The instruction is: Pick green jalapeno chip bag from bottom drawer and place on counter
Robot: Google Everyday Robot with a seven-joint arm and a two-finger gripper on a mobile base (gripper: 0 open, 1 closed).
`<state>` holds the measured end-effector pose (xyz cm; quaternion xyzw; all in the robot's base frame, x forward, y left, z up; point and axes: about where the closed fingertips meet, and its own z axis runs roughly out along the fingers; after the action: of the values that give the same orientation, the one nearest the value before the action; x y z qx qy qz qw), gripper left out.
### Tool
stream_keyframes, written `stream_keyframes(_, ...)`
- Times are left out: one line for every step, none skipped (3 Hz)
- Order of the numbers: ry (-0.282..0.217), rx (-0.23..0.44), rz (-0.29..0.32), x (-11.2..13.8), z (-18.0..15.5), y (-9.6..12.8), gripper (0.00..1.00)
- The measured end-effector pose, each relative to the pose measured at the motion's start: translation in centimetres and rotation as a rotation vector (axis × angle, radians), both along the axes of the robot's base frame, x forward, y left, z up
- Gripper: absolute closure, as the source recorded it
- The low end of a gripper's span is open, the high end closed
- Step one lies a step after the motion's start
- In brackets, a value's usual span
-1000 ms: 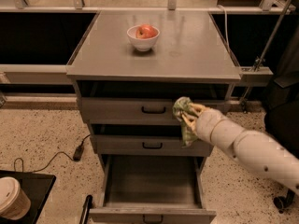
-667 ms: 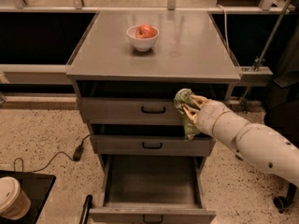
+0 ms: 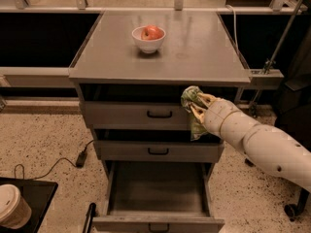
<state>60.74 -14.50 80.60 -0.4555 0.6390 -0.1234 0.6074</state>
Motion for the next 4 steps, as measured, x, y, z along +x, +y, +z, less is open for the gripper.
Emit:
stream_keyframes(-0.161, -0.035, -0.087, 2.2, 9.4, -1.2, 1.0)
stream_keyframes(-0.401, -0.072, -0.195, 3.6, 24.1, -1.1, 1.0)
stream_keyframes(-0.435, -0.073, -0.188, 3.8, 26.3, 0.5, 1.0)
stream_keyframes(-0.434, -0.073, -0.188, 3.7, 26.2, 0.4, 1.0)
